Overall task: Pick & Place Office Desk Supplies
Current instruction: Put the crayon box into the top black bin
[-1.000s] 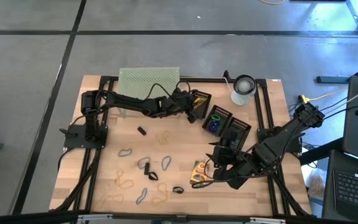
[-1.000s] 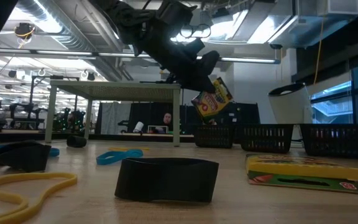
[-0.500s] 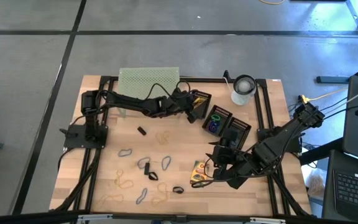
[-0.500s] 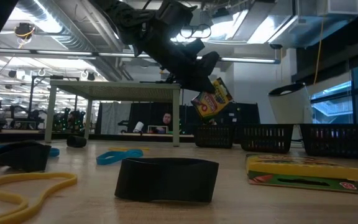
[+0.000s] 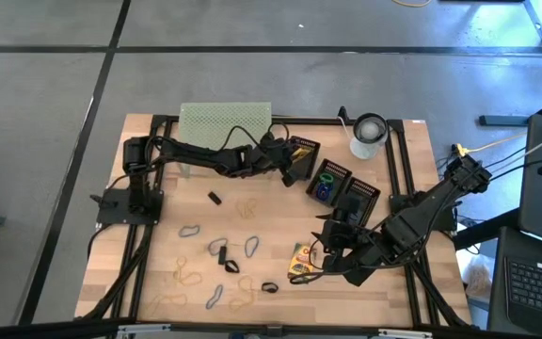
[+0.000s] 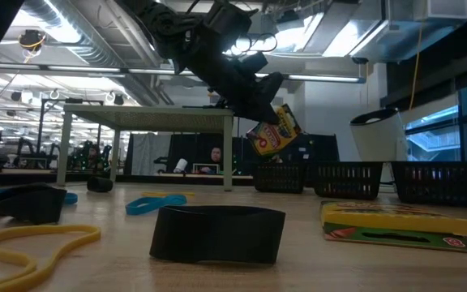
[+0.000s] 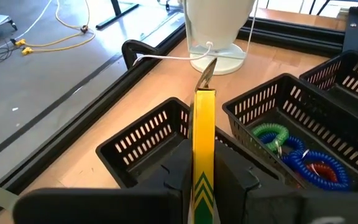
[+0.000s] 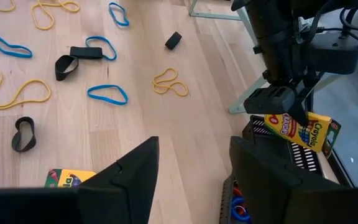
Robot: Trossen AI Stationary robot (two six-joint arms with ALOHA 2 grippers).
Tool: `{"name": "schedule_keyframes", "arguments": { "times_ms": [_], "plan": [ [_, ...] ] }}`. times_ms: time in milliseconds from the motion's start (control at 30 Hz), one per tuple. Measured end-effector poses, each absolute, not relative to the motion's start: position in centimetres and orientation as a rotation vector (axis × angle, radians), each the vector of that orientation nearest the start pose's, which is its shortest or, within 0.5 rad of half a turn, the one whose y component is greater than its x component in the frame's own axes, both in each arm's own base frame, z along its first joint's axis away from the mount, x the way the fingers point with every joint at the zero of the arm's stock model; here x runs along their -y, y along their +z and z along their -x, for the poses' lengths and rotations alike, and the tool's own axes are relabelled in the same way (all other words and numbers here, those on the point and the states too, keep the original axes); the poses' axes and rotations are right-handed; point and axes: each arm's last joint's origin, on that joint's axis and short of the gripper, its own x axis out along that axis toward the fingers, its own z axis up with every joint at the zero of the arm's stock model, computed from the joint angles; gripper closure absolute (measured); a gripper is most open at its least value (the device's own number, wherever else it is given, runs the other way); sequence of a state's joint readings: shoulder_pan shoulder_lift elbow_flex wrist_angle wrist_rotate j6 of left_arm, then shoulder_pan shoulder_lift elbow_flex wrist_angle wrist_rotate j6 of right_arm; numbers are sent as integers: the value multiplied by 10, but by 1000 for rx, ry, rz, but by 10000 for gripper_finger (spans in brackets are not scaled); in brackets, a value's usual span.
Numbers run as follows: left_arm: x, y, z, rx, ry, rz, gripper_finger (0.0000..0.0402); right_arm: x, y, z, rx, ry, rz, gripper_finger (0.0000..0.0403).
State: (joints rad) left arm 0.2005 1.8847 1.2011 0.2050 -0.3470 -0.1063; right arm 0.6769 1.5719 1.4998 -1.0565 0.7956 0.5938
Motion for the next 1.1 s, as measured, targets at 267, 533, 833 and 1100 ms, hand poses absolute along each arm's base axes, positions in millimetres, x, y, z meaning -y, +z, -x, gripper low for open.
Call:
{"name": "schedule_keyframes", "arguments": {
  "times_ms": [267, 533, 833, 1100],
  "plan": [
    [-92, 203, -403, -463, 553, 33, 291, -176, 330, -252, -751, -338, 200, 205],
    [-87, 210, -402, -458, 532, -16, 263, -176, 330, -252, -749, -343, 178, 205],
    [-50, 259, -379, -460, 442, -69, 268, -177, 330, -253, -735, -358, 48, 205],
    [9, 275, -344, -658, 295, -114, 269, -185, 306, -262, -858, -364, -138, 205]
  ]
}}
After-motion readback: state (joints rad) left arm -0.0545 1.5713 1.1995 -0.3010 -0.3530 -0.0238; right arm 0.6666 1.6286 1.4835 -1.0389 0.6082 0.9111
